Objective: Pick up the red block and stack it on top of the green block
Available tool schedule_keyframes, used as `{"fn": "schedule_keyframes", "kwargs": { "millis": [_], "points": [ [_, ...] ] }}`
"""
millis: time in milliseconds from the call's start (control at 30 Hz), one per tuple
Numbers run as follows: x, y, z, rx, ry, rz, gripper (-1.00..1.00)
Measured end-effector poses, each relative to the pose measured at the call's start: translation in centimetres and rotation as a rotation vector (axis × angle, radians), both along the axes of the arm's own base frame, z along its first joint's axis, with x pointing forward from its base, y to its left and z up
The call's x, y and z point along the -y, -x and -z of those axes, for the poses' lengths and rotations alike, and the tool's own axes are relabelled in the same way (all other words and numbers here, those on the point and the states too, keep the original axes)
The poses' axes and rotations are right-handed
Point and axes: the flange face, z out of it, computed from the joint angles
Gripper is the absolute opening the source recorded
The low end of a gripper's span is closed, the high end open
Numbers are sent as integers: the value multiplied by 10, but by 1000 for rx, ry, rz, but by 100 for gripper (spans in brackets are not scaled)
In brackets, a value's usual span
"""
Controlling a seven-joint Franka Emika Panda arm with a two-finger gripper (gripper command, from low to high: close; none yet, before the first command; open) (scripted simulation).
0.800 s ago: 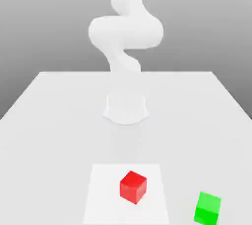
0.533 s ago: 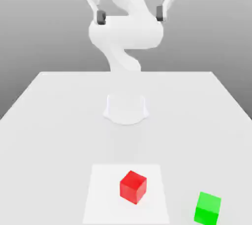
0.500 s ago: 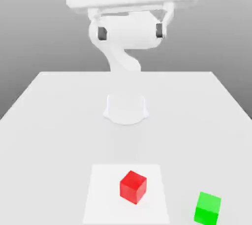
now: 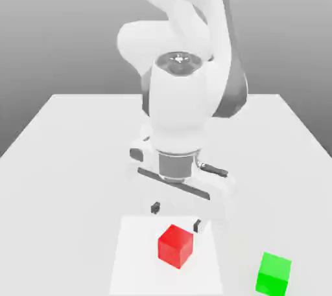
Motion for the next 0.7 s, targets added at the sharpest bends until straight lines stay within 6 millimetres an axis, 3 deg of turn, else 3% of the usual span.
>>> {"fn": "schedule_keyframes", "kwargs": {
  "millis": [67, 100, 333, 533, 700],
  "points": [
    [0, 1, 22, -2, 0, 2, 0],
    [0, 2, 33, -3, 0, 1, -100],
    [0, 2, 35, -1, 0, 2, -100],
    [-5, -1, -20, -2, 1, -16, -100],
    [-89, -36, -44, -5, 3, -308, -100]
  ]
}}
